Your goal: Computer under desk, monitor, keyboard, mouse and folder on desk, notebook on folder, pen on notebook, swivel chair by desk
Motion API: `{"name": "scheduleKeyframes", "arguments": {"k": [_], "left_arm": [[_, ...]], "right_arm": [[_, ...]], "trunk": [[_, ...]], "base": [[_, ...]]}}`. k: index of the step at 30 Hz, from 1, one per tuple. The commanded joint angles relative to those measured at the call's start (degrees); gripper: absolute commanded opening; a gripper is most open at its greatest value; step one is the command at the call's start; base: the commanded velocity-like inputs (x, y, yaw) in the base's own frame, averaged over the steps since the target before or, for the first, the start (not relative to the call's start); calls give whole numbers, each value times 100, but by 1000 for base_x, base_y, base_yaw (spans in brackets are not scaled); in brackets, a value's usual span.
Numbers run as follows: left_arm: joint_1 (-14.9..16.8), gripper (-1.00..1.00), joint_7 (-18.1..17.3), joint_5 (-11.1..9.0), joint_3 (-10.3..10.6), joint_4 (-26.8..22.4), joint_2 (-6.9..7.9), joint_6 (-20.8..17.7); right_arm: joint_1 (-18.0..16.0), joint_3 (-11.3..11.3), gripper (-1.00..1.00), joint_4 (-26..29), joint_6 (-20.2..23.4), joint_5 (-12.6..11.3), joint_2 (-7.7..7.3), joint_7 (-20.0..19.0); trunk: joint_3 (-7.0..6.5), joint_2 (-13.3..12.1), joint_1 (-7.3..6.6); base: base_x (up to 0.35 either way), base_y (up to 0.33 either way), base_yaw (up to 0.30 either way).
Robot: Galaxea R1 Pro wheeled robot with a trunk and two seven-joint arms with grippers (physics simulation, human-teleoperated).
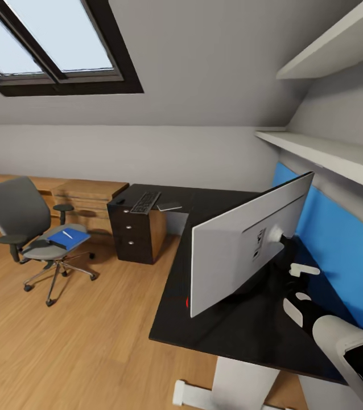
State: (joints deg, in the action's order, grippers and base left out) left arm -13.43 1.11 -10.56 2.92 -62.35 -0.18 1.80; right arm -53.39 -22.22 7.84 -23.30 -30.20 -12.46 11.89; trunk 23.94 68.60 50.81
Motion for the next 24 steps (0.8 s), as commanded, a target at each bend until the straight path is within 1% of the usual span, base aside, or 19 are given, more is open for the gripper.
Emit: {"name": "scheduleKeyframes", "arguments": {"k": [1, 7, 21, 24], "left_arm": [[-2, 100, 12, -52, 7, -5, 1, 12], [-2, 100, 12, -58, 5, 1, 1, 3], [-2, 100, 12, -55, -2, 64, 1, -3], [-2, 100, 12, -52, -2, 65, 1, -4]], "right_arm": [[-5, -45, -100, 16, -8, 5, -2, 33], [-5, -45, -100, 16, 6, 5, -2, 33], [-5, -45, -100, 16, -6, 7, -2, 33], [-5, -47, -100, 16, -5, 13, -2, 33]], "trunk": [[4, 4, 1], [4, 4, 1], [4, 4, 1], [4, 4, 1]], "base": [[154, -307, 0], [148, -249, 0], [14, -28, 0], [0, -184, 0]]}}
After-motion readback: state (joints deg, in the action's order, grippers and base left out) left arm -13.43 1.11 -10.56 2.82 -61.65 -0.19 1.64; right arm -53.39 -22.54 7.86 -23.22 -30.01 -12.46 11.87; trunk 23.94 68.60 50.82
